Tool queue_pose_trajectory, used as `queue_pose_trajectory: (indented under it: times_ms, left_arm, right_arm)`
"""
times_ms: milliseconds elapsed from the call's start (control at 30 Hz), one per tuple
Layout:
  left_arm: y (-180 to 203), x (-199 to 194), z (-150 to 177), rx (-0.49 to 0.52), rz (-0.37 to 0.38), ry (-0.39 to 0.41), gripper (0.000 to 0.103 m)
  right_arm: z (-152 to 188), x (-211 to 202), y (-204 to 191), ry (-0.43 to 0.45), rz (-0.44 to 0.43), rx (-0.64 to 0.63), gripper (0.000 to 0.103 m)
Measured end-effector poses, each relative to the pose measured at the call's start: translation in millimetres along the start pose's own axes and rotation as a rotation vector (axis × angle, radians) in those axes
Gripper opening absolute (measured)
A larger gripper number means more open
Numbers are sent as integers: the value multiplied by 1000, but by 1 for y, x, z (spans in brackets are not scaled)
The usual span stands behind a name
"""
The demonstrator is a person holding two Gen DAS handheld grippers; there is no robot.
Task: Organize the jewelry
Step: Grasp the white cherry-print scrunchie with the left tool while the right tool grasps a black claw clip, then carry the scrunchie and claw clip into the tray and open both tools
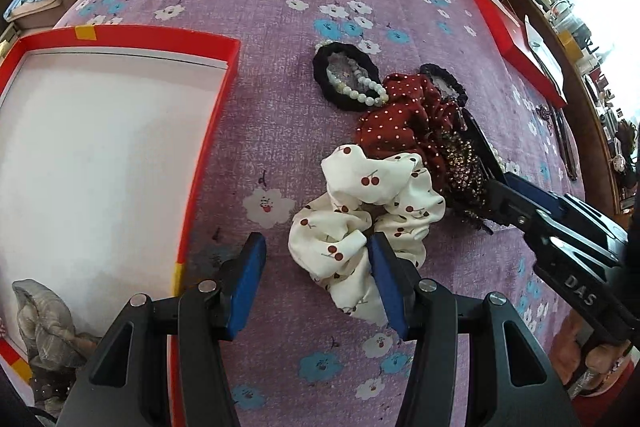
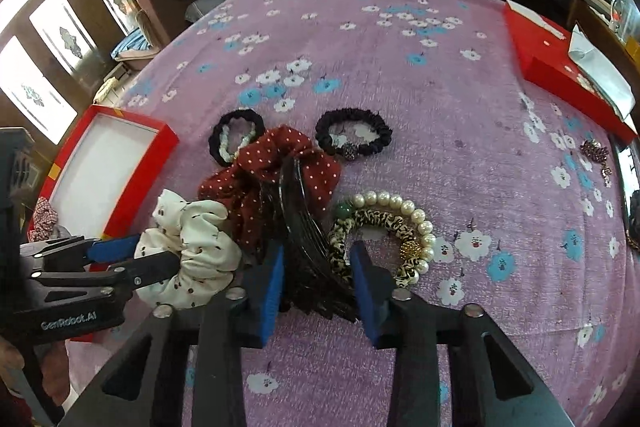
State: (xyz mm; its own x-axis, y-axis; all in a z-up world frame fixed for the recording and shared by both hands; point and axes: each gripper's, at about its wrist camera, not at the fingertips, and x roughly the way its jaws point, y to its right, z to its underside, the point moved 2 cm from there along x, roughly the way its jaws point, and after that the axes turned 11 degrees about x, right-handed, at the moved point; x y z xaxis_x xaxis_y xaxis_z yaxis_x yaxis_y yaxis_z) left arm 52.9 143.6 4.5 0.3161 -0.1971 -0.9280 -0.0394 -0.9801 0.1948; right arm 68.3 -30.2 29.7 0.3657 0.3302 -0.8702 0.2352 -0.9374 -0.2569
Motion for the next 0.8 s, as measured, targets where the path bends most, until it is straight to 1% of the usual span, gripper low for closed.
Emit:
queue_pose_trajectory:
  times_ms: [33,100,167,200,233,333,533,633,800]
  left_arm:
    - [1,0,0,2,-1,1,52]
    - [4,1,-1,7,0,-1,51]
    - [6,0,-1,10,9,2,29]
    - [9,1,-1,14,19,-11,9]
    - [10,1,0,15,24,-14,8]
    - [17,-11,2,26,31,12,7]
    - [28,-48,13,31,88,59,7]
    - [27,-72,22,15,127,81,7]
    - [13,-109,32,-2,155,131,7]
  right_arm:
    - [0,1,0,1,1,2,26]
    - [0,0,1,7,0,9,19]
    - [0,-2,2,10,-10,25,12]
    - [1,-4,3,11,-16,33,7]
    - [0,-6,3,12,-25,43,5]
    - [3,-15,5,23,-40,67,5]
    - [9,-45,11,55,-87,150,5]
    - [12,-57,15,62,-111,191,5]
    - [18,-75,12,70,-139,228,5]
